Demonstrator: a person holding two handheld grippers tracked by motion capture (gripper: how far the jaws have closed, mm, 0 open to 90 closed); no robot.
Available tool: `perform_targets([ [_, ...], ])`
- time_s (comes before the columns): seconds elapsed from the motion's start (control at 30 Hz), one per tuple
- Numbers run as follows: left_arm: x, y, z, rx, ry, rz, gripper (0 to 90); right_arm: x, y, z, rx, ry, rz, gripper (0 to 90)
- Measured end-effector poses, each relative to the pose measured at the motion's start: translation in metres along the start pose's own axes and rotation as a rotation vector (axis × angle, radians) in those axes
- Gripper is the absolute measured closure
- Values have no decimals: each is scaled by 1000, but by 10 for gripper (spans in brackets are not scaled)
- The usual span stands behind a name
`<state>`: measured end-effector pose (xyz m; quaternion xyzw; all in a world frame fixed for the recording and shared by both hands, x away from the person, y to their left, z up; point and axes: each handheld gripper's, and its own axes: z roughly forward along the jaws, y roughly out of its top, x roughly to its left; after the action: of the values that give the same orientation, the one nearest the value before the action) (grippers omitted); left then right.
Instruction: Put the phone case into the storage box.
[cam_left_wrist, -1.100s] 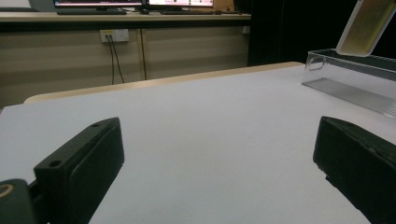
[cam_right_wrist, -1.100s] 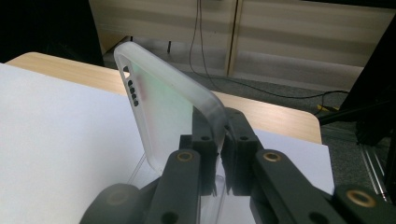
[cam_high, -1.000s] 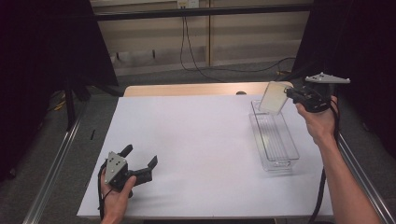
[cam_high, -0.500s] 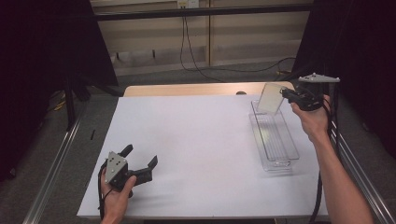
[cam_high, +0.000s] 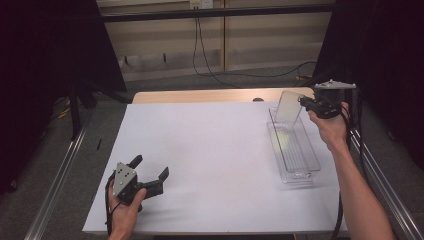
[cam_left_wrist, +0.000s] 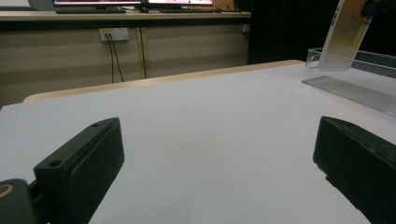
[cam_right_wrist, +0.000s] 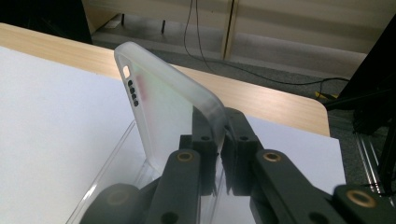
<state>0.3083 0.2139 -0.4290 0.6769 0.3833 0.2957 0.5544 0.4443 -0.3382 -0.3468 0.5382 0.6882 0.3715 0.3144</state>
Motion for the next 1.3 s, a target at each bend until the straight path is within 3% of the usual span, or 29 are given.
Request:
perform_targets([
  [1.03, 0, -1, 1, 10, -1, 13, 20, 7, -6, 27, 32, -37, -32, 843],
  [1.3, 0, -1, 2, 13, -2, 14, 20, 4, -5, 30, 37, -35, -16, 842],
])
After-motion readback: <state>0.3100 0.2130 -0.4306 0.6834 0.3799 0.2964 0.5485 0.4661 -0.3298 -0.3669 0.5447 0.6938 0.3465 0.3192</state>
